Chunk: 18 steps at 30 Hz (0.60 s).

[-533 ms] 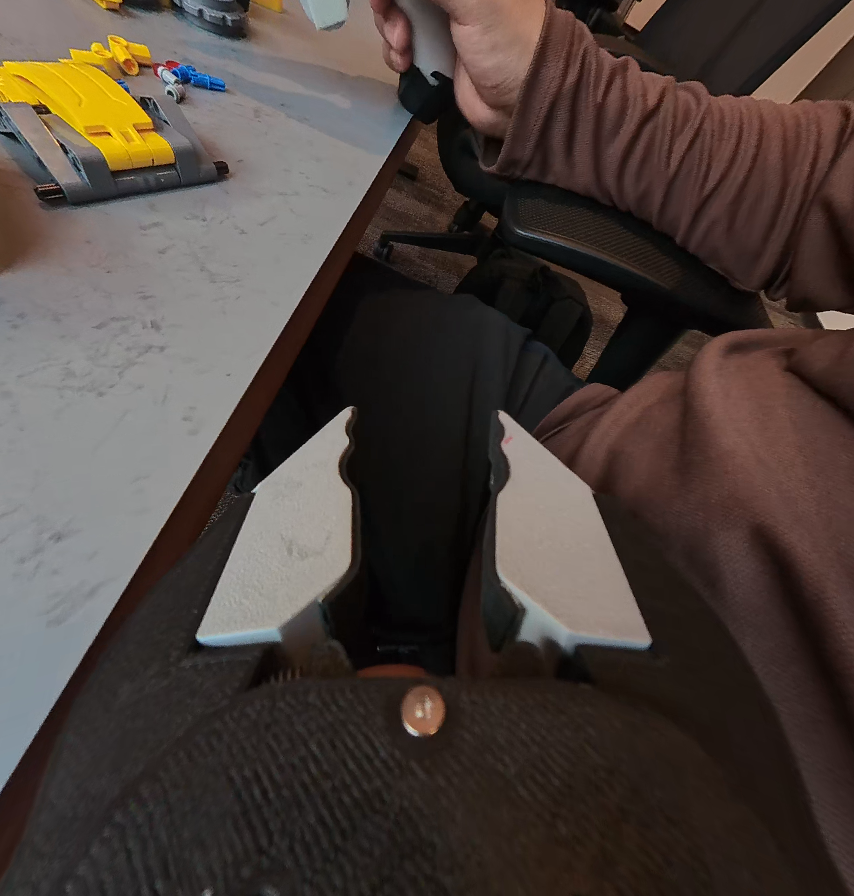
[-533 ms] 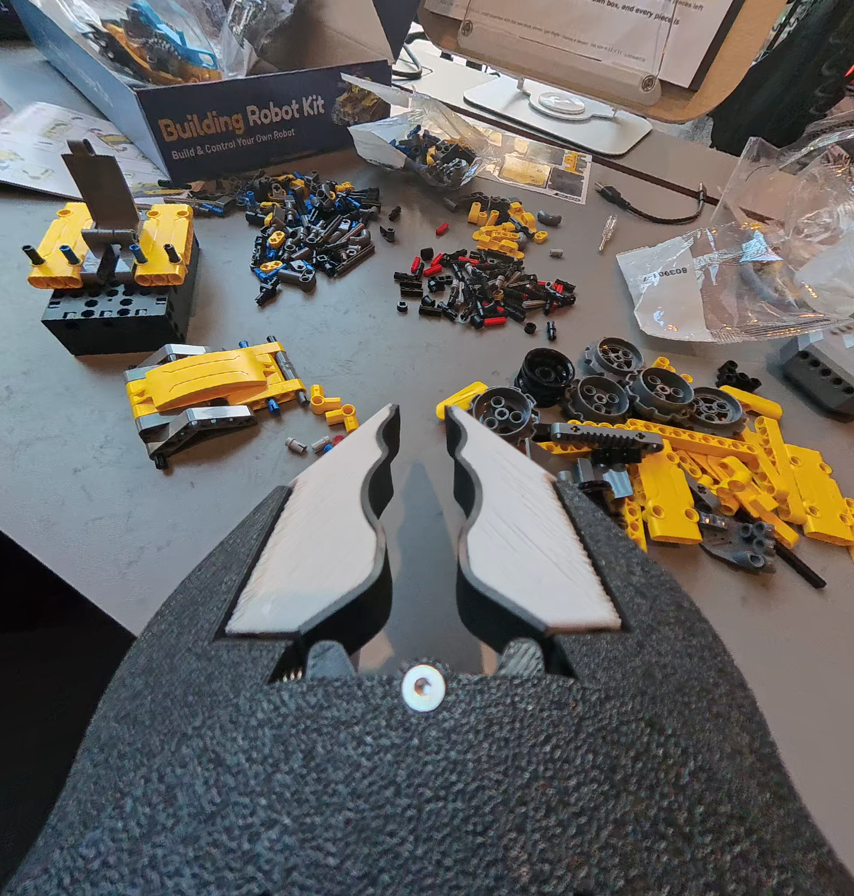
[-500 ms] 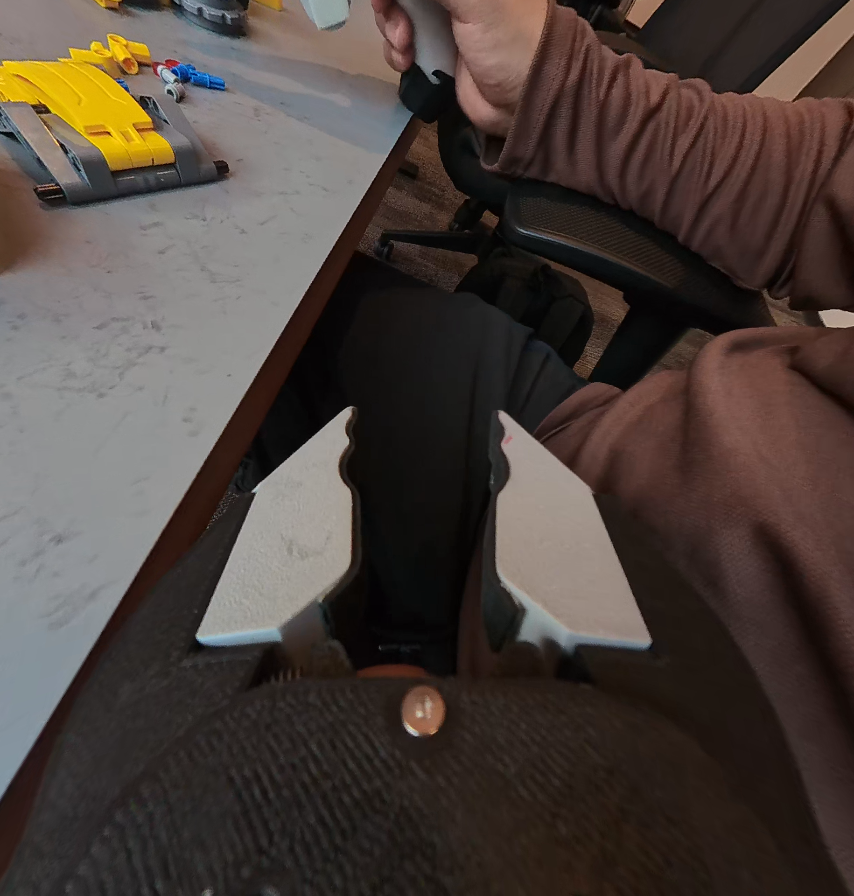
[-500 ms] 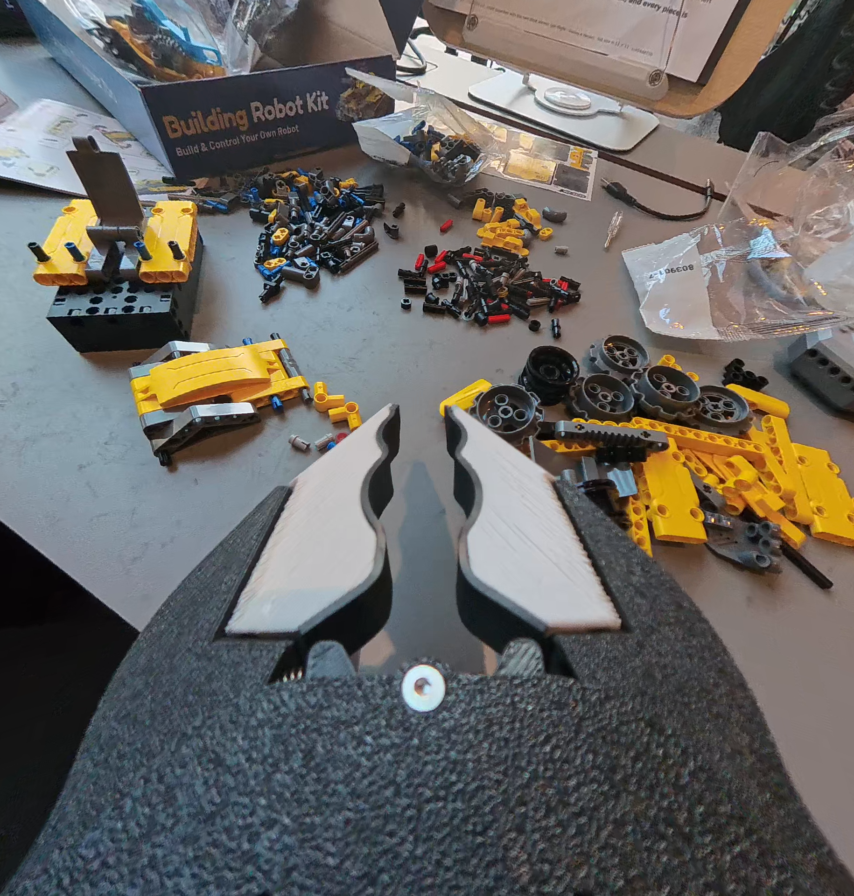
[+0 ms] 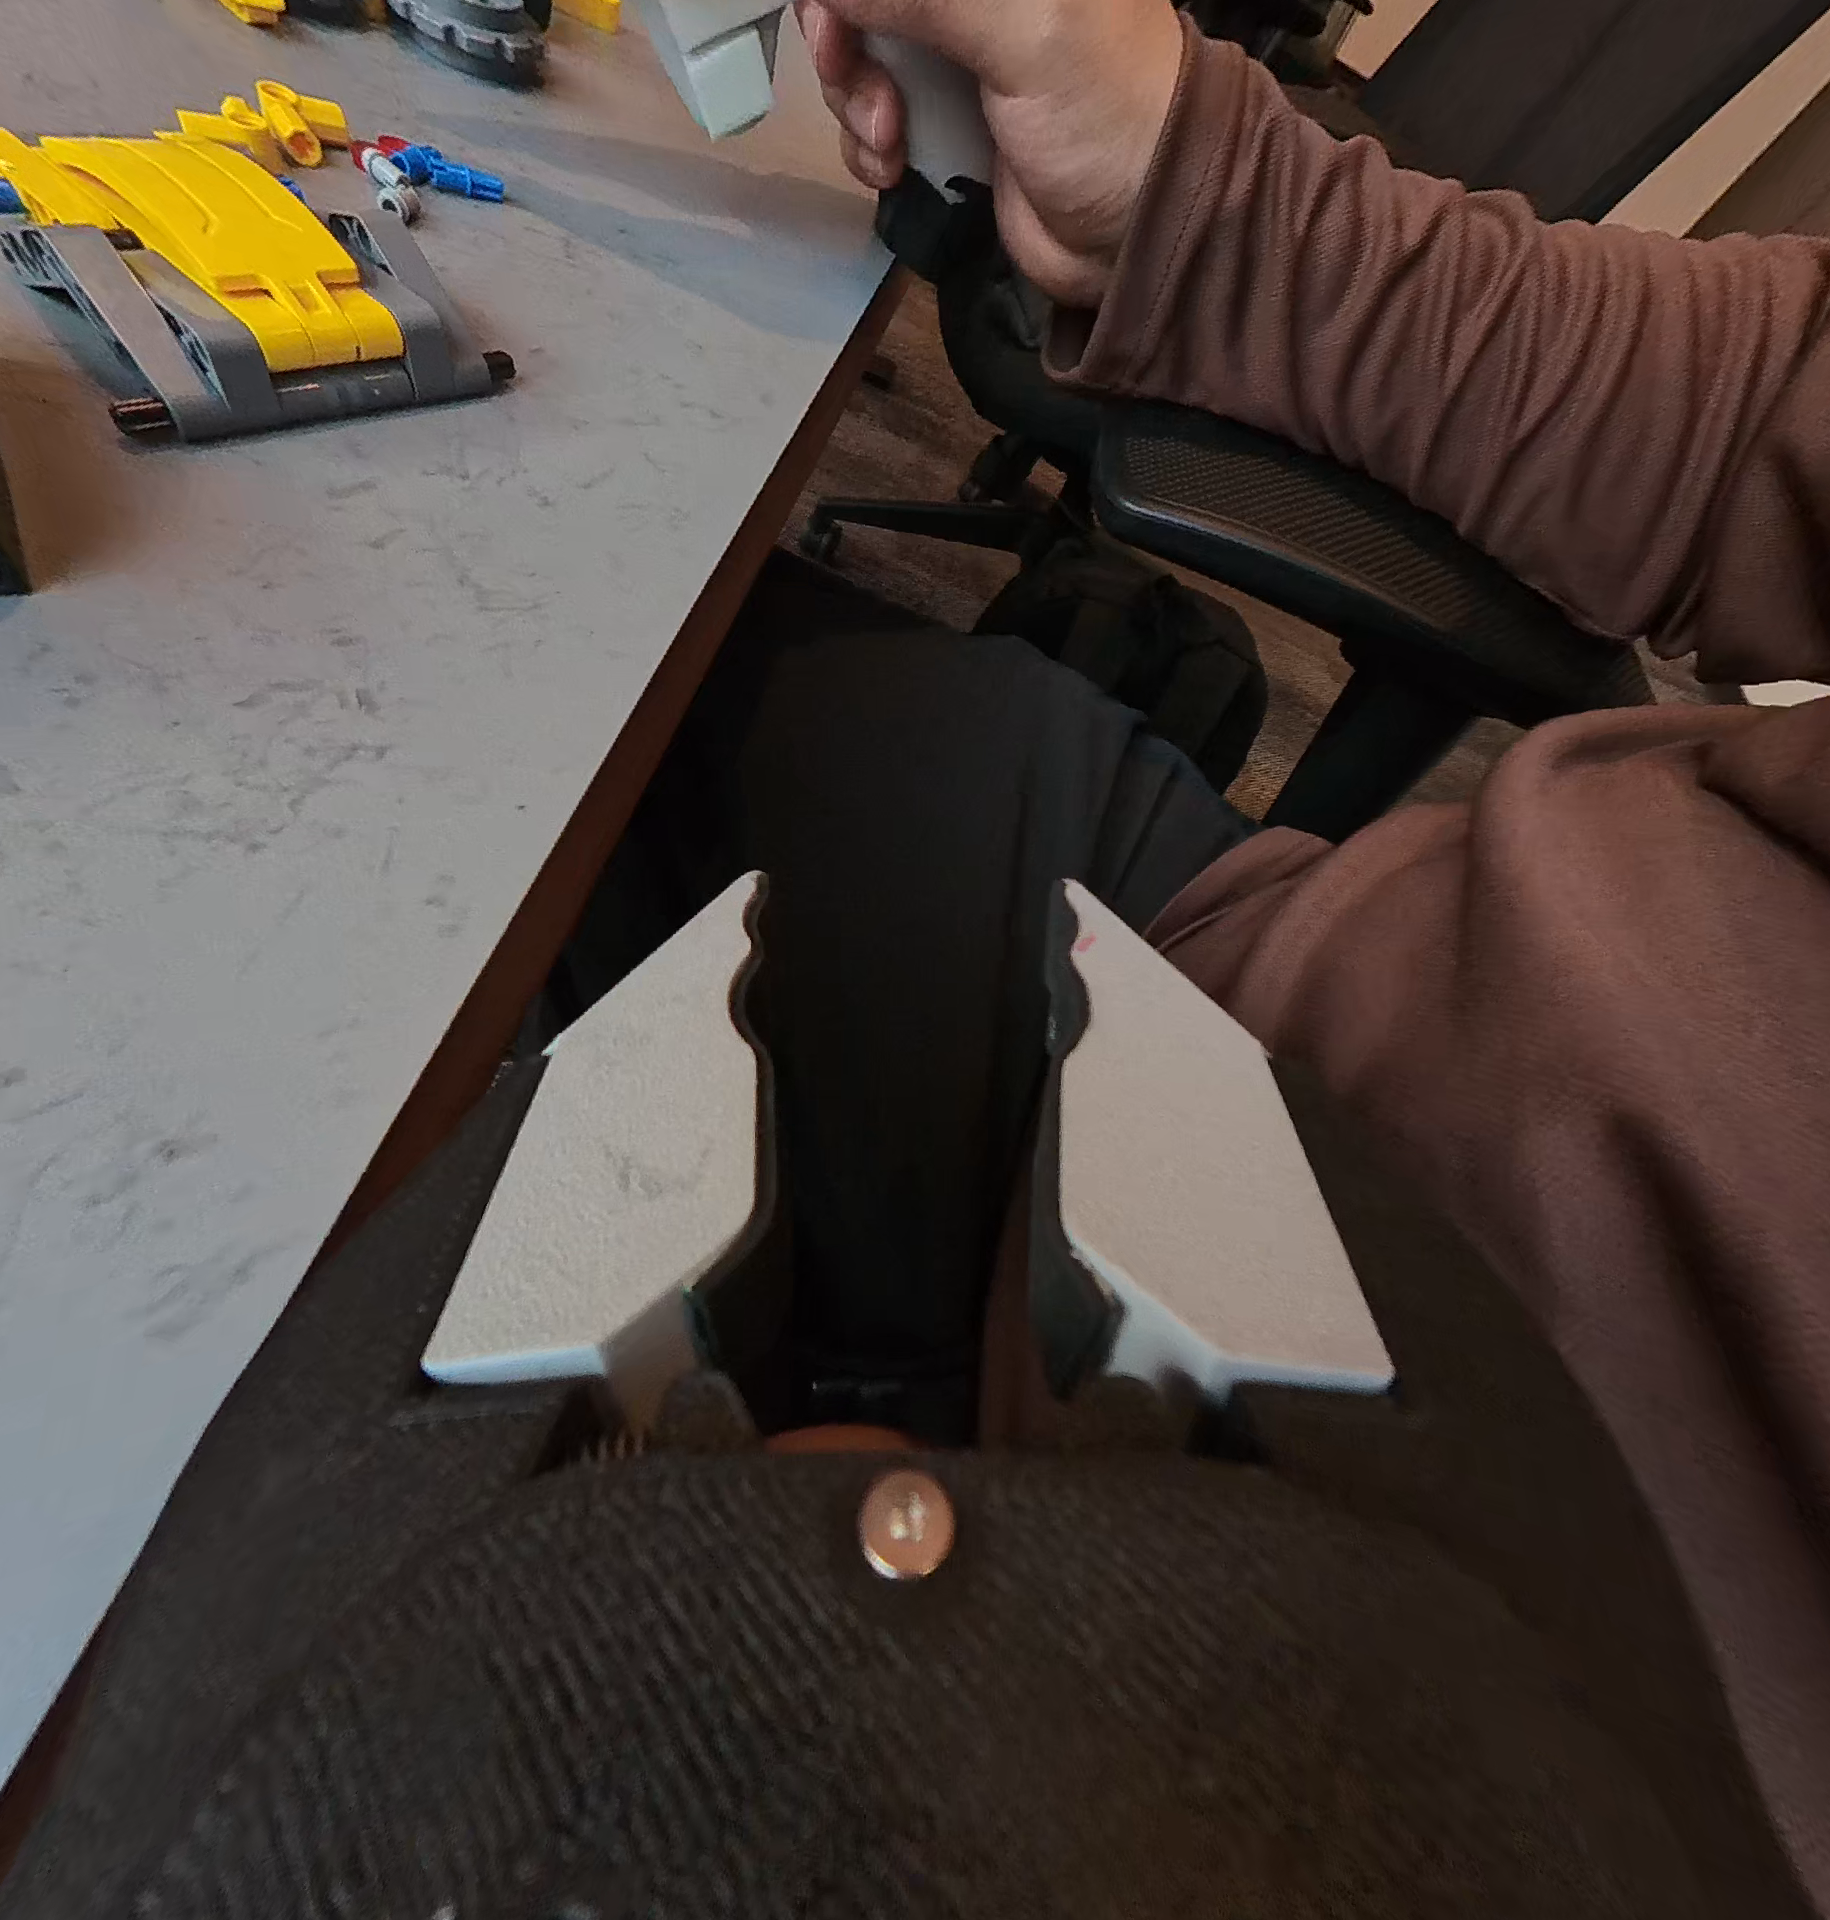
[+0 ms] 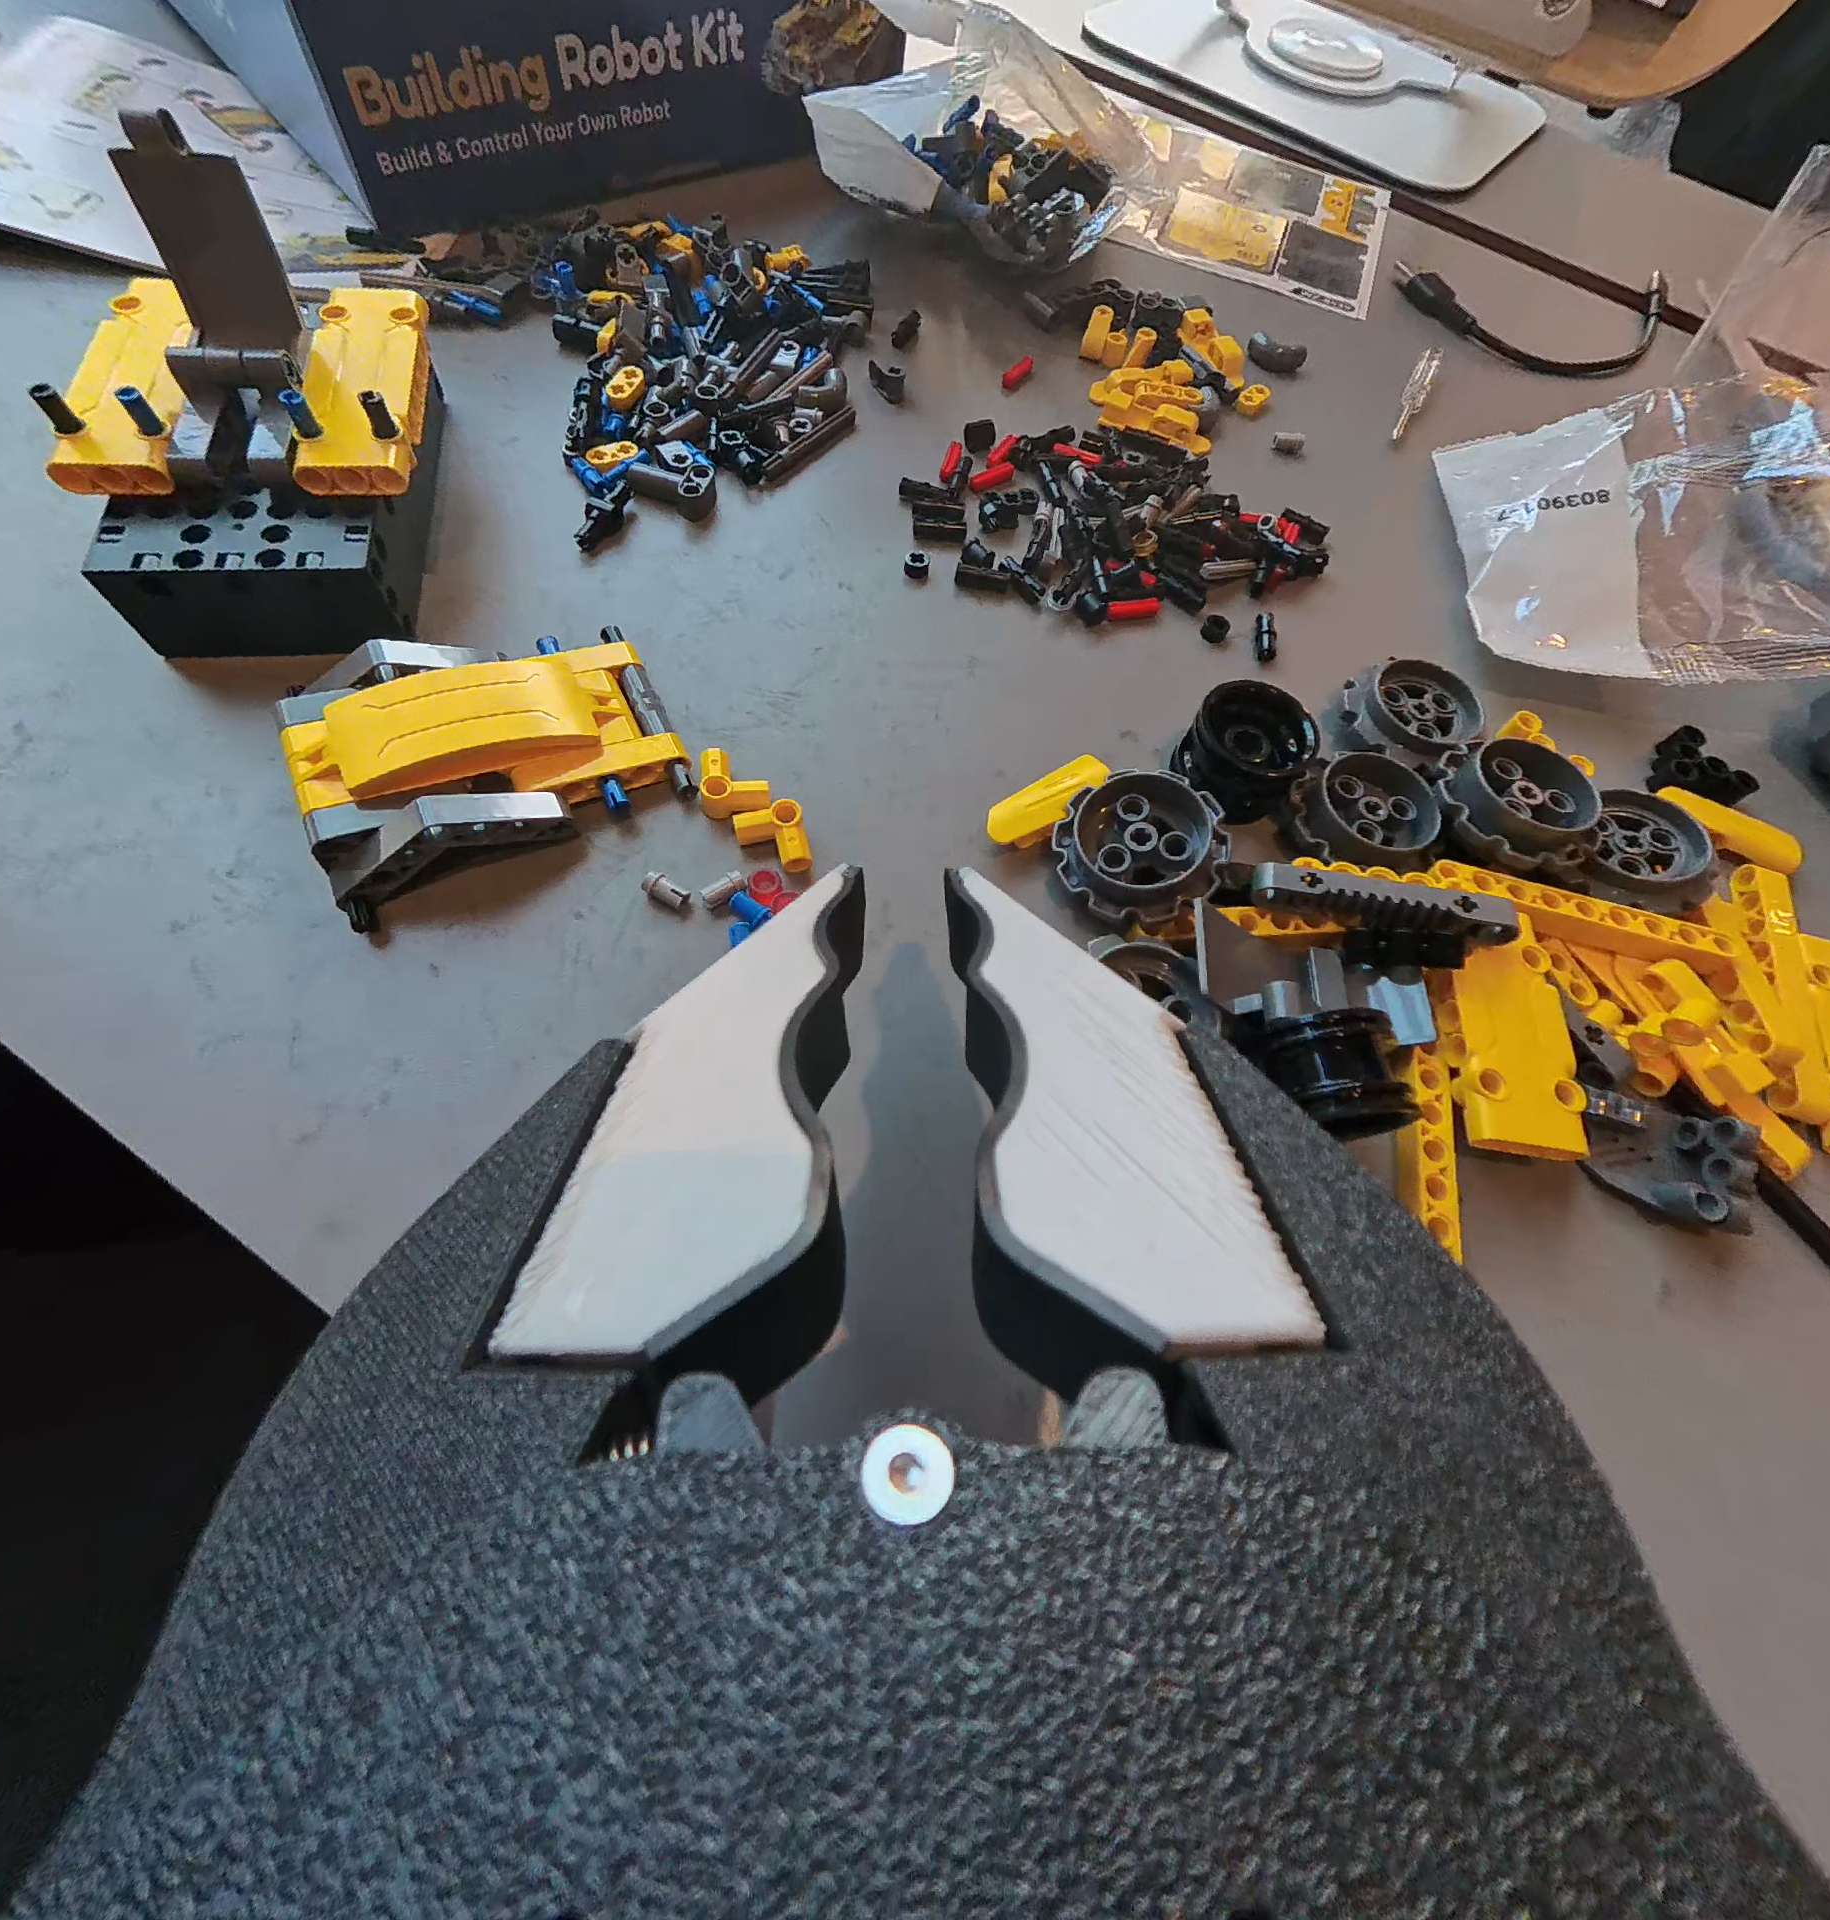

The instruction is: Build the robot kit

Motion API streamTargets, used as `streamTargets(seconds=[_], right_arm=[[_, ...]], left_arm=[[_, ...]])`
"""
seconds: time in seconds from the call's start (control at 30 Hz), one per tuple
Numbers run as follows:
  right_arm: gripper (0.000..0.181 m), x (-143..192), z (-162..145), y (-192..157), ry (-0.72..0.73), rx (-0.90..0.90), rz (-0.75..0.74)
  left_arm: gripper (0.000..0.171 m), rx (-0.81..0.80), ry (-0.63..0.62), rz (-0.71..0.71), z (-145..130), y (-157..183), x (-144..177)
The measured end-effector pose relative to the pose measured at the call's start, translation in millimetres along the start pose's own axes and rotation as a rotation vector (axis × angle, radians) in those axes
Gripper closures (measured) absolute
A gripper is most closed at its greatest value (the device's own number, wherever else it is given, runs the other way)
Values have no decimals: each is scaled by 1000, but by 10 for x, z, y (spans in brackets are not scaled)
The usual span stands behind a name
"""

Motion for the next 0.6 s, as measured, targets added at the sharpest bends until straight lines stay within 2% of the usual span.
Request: streamTargets(seconds=[0.17, 0.3, 0.5, 0.6], right_arm=[[167, -3, -3, 5, -5, -3, -6], [178, 31, 12, -38, 35, 13, 3], [181, -113, -49, -204, -22, -117, 292], [181, -95, -41, -186, 6, -122, 279]], left_arm=[[123, 0, 15, -5, 13, 9, 35], [123, -10, 9, 4, 6, 2, 35], [123, -9, 6, 3, 7, 6, 31], [123, -7, 7, -2, 9, 12, 21]])
Point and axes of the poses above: each gripper's, where its closed fingertips meet, x back along the fingers, z out of its top, y = z × x across the jaws, the point moved 10 cm from there along x, back along the fingers, and after that the axes turned 9 degrees about x, right-handed, at the moved point
